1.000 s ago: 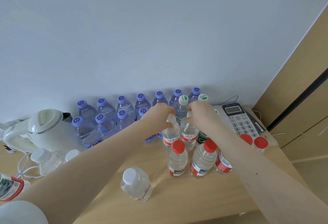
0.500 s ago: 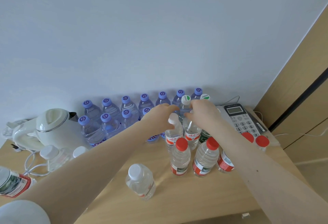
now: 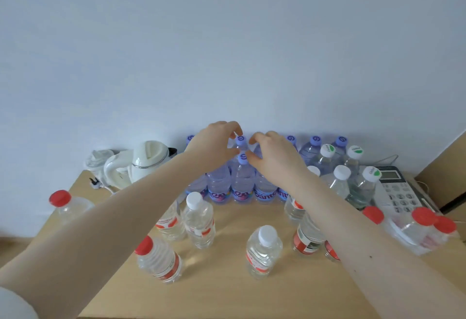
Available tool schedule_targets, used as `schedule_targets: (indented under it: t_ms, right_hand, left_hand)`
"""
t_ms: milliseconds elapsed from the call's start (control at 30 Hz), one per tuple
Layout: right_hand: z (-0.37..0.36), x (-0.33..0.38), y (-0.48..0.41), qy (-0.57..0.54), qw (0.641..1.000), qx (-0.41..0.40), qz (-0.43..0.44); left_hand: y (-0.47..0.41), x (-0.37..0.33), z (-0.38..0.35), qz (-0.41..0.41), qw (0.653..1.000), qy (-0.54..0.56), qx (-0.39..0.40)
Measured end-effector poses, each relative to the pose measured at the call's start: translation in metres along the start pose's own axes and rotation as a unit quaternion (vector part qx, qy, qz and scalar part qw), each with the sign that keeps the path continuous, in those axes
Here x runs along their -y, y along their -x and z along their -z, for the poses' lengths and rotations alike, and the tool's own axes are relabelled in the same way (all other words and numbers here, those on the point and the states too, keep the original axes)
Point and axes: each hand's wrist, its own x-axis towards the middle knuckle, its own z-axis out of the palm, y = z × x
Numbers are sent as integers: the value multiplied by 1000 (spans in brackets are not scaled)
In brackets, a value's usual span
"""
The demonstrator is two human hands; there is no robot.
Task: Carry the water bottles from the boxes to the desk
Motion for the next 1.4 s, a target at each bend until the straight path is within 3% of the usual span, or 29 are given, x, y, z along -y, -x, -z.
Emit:
schedule_targets:
  t_ms: [300,667,1067,1400]
  right_hand:
    - [-54,87,-3,1,996,68,55]
    - [-96,108,21,87,978,189,10]
    - [-98,98,17,66,982,166,-53]
    - [-62,56,14,72,979,161,-105]
  left_hand:
    - [62,88,33,62,998,-16,-5]
    - [95,142,12,68,990,-73,101]
    - [87,149,6,24,990,-44,129]
    - [55,116,-7,-13,988,-19,155]
